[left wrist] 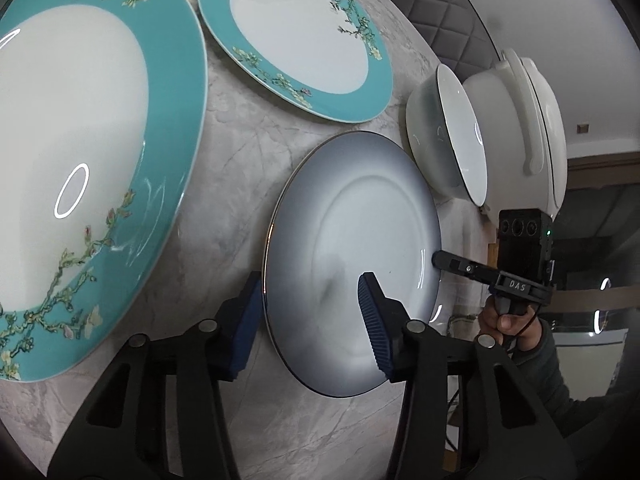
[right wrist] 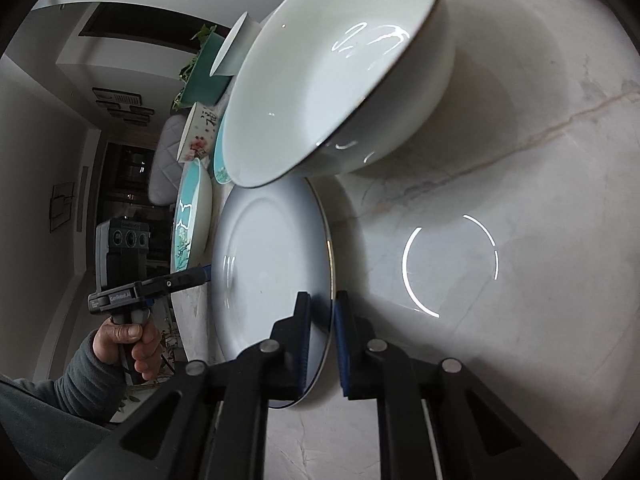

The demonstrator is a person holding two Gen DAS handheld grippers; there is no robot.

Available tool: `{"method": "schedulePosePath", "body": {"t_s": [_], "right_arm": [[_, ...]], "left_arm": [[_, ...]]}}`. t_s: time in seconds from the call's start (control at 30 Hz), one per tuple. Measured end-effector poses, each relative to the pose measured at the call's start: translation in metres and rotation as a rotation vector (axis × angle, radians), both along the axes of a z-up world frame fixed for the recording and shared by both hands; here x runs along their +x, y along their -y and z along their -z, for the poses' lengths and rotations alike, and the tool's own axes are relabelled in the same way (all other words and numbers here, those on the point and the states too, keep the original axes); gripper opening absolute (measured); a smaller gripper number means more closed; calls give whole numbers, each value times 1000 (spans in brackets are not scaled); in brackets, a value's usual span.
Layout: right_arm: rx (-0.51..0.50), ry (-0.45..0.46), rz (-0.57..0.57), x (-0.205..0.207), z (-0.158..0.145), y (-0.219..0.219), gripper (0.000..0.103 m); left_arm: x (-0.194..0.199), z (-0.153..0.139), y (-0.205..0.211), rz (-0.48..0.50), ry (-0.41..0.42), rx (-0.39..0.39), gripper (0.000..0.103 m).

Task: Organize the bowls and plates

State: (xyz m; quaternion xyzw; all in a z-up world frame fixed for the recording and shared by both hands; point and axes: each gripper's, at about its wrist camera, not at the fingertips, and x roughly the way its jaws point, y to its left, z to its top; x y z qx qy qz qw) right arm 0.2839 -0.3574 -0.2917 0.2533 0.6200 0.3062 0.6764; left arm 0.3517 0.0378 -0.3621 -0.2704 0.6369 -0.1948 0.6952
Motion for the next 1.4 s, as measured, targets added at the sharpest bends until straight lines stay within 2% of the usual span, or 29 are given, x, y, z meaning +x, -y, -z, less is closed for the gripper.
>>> {"method": "schedulePosePath", "body": {"t_s": [0.03,0.07,0.1,0.13,0.17,0.23,0.4,0.83,1.1,1.4], "right_arm": [[-1,-4,-3,0,0,1,13],[-7,-5,-7,0,-1,0,12],[-10,-6,-11,1,-2,-1,12],[-13,-12,-14,1,-2,0,12],[-15,-16,-18,1,-2,1,12],[-27,-11,-31,0,-4,2,13],[-36,-9,-24,-5,-6,6,13],[-79,-10,-1,-11,-14,-10,14],[-65,-3,16,-22,-29,-20,14],[-56,-14,24,-59,-52,-47,14]], "left_arm": [[0,1,-3,-9,-7,-6,44],[1,1,-5,-15,-16,7,35],[1,2,-6,-13,-22,33,21],[2,3,-9,-9,-32,50,16],[2,5,-12,-9,-41,34,13],[2,8,-16,-9,-56,7,13],[7,6,-15,36,-63,28,12],[-11,7,-1,31,-76,37,12],[-30,-15,3,14,-59,41,12],[-74,-50,-5,26,-48,57,12]]}}
